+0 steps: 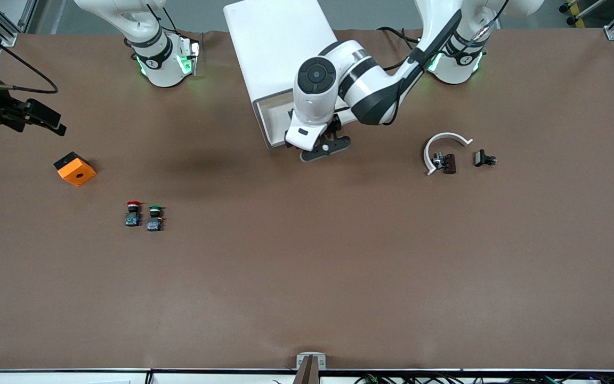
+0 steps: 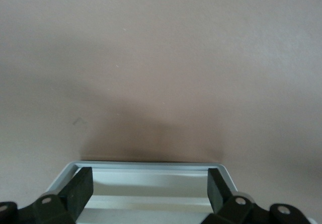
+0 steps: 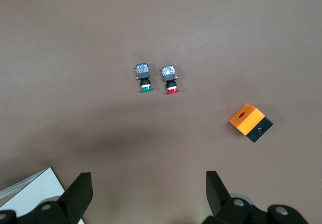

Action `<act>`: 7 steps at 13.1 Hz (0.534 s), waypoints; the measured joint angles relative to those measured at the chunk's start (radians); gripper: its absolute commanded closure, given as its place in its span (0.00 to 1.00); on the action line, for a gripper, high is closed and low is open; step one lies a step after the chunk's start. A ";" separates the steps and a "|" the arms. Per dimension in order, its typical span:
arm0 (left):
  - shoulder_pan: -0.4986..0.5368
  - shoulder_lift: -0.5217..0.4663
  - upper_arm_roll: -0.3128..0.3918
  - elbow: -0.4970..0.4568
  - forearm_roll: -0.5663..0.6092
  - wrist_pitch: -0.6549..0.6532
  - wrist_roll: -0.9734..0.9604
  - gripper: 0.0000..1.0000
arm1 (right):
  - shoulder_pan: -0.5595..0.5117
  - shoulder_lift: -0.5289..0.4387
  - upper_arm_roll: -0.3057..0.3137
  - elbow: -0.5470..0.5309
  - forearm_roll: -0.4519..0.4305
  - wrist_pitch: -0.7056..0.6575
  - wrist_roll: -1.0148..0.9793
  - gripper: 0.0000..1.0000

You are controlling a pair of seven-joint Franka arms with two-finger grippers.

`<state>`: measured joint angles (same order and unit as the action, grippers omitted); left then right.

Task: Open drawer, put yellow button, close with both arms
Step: 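Push the drawer closed with the left gripper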

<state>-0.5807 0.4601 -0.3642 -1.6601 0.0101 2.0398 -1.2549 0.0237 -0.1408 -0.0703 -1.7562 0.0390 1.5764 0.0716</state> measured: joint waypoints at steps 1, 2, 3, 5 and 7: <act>-0.016 0.002 0.000 -0.001 0.000 0.004 -0.007 0.00 | 0.000 0.000 -0.002 0.015 0.000 -0.011 -0.006 0.00; -0.029 0.004 -0.001 -0.001 0.000 0.006 -0.020 0.00 | 0.000 0.000 -0.004 0.027 -0.001 -0.019 -0.008 0.00; -0.041 0.004 -0.005 -0.002 0.000 0.006 -0.036 0.00 | 0.000 0.000 -0.004 0.037 -0.001 -0.025 -0.009 0.00; -0.050 0.005 -0.026 -0.004 0.000 0.006 -0.075 0.00 | 0.000 0.000 -0.004 0.061 -0.001 -0.054 -0.010 0.00; -0.051 0.006 -0.047 -0.006 -0.004 0.006 -0.108 0.00 | 0.000 0.000 -0.004 0.096 -0.002 -0.098 -0.010 0.00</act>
<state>-0.6317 0.4662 -0.4117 -1.6663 0.0063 2.0458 -1.3630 0.0235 -0.1408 -0.0747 -1.6604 0.0374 1.4779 0.0619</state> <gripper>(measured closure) 0.000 0.000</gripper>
